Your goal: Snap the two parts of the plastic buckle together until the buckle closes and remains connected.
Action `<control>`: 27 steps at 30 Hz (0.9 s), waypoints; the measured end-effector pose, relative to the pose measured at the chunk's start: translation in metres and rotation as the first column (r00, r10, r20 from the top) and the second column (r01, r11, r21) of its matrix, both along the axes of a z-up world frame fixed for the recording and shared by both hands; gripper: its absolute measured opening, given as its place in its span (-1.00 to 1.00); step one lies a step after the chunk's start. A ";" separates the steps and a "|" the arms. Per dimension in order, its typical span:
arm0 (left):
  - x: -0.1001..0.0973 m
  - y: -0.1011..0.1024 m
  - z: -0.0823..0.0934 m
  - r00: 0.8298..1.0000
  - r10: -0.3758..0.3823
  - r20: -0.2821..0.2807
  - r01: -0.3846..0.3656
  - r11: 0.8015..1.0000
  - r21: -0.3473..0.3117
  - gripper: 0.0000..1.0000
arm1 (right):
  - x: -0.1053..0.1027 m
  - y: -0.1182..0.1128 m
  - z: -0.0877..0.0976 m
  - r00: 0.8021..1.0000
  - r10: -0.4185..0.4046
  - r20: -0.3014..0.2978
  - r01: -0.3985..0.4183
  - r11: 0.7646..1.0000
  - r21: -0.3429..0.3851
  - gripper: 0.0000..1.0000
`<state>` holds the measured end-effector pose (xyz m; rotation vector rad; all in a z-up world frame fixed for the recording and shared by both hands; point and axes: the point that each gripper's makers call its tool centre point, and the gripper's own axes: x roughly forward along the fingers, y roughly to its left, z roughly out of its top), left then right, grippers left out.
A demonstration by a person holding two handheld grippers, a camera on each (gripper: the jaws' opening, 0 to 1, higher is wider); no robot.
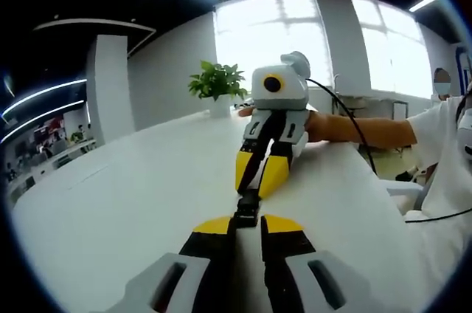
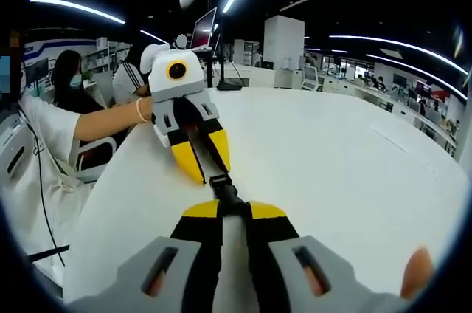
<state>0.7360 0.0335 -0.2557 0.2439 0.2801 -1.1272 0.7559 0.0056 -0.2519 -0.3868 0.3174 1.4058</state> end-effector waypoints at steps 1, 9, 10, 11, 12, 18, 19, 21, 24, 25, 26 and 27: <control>0.000 0.000 0.000 1.000 0.000 -0.002 0.000 1.000 0.000 -0.75 | 0.001 0.000 0.000 1.000 0.000 -0.001 0.000 1.000 0.001 -0.77; -0.007 0.003 0.003 0.999 -0.026 -0.030 0.026 1.000 0.002 -1.00 | -0.002 0.001 0.000 1.000 0.002 0.000 -0.002 1.000 -0.001 -0.77; -0.007 0.003 0.003 0.999 -0.026 -0.029 0.026 1.000 0.003 -1.00 | -0.002 0.000 0.000 1.000 0.002 0.000 -0.002 1.000 -0.001 -0.77; -0.007 0.002 0.003 0.999 -0.028 -0.026 0.028 1.000 0.003 -1.00 | -0.001 0.000 0.000 1.000 0.002 0.000 -0.002 1.000 -0.002 -0.77; -0.007 0.002 0.003 0.999 -0.030 -0.023 0.030 1.000 0.004 -0.99 | -0.002 0.000 0.000 1.000 0.002 0.000 -0.002 1.000 -0.002 -0.77; -0.007 0.000 0.004 0.999 -0.041 -0.023 0.041 0.999 -0.005 -0.66 | -0.004 0.000 0.002 1.000 0.002 -0.003 -0.002 1.000 0.008 -0.77; -0.008 0.000 0.003 0.999 -0.040 -0.023 0.040 0.999 -0.004 -0.66 | -0.004 0.001 0.002 1.000 0.002 -0.001 -0.002 1.000 0.008 -0.77; -0.009 0.000 0.003 0.999 -0.040 -0.025 0.040 0.999 -0.003 -0.66 | -0.004 0.000 0.001 1.000 0.005 -0.004 -0.005 1.000 0.006 -0.77; -0.008 0.001 0.004 0.999 -0.038 -0.025 0.038 0.999 -0.001 -0.75 | -0.007 0.001 0.001 1.000 0.016 -0.027 -0.016 1.000 0.017 -0.77; -0.007 0.001 0.004 0.999 -0.035 -0.021 0.035 0.999 -0.001 -0.77 | -0.009 0.001 0.001 0.999 0.022 -0.035 -0.021 1.000 0.020 -0.77; -0.008 0.001 0.004 0.999 -0.035 -0.020 0.035 0.999 0.001 -0.80 | -0.009 0.001 0.001 0.999 0.023 -0.039 -0.022 1.000 0.020 -0.77; -0.009 0.000 0.005 0.999 -0.039 -0.017 0.039 0.999 -0.003 -0.80 | -0.011 0.001 0.001 0.998 0.028 -0.048 -0.026 0.999 0.024 -0.77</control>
